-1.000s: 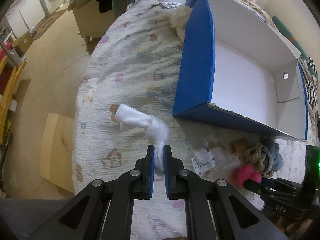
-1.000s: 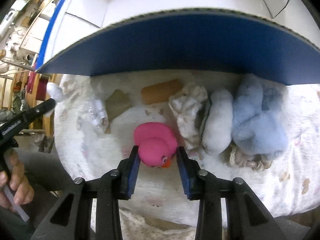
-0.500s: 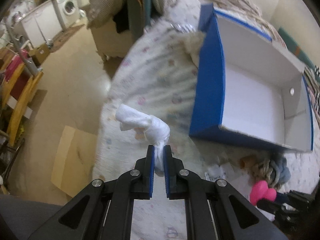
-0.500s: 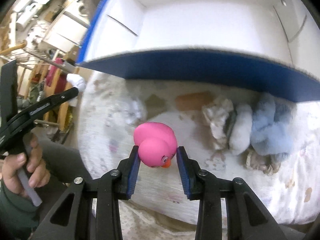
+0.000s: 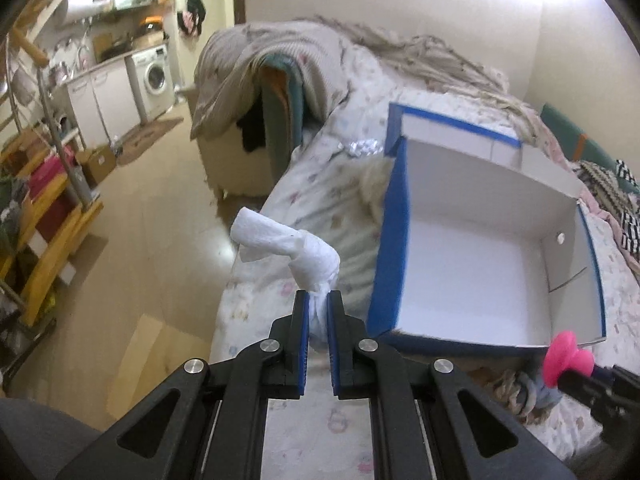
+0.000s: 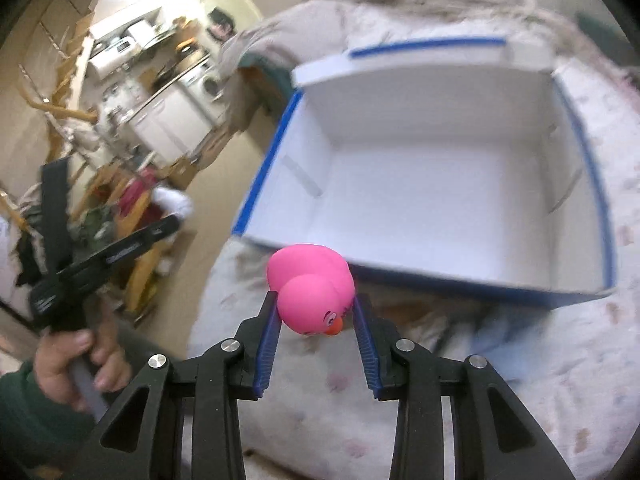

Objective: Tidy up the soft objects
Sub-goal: 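Carry the white tissue and pink duck with both grippers over the box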

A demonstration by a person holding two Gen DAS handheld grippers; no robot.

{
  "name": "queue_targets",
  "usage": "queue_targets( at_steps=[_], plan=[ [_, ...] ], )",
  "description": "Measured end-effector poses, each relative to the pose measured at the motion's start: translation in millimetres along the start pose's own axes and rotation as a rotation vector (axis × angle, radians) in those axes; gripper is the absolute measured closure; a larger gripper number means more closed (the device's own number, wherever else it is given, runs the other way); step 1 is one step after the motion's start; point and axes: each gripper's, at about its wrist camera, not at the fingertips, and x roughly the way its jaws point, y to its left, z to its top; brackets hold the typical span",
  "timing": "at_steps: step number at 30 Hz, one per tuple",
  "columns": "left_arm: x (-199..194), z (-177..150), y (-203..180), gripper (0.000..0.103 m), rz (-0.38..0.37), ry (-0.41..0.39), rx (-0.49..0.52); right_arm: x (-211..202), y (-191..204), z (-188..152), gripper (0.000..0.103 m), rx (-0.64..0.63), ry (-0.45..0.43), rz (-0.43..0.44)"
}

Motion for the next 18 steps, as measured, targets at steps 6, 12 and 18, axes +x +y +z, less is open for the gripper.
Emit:
queue_targets(
  at_steps=[6, 12, 18],
  plan=[
    [-8, 8, -20, 0.095, -0.034, -0.036, 0.048, -20, -15, 10, 0.073, 0.039, -0.1, -0.055],
    [-6, 18, -39, 0.095, -0.054, -0.052, 0.09, -18, -23, 16, 0.073, 0.089, -0.124, -0.049],
    [-6, 35, -54, 0.095, -0.076, -0.067, 0.119, -35, -33, 22, 0.073, 0.101, -0.176, -0.046]
  ],
)
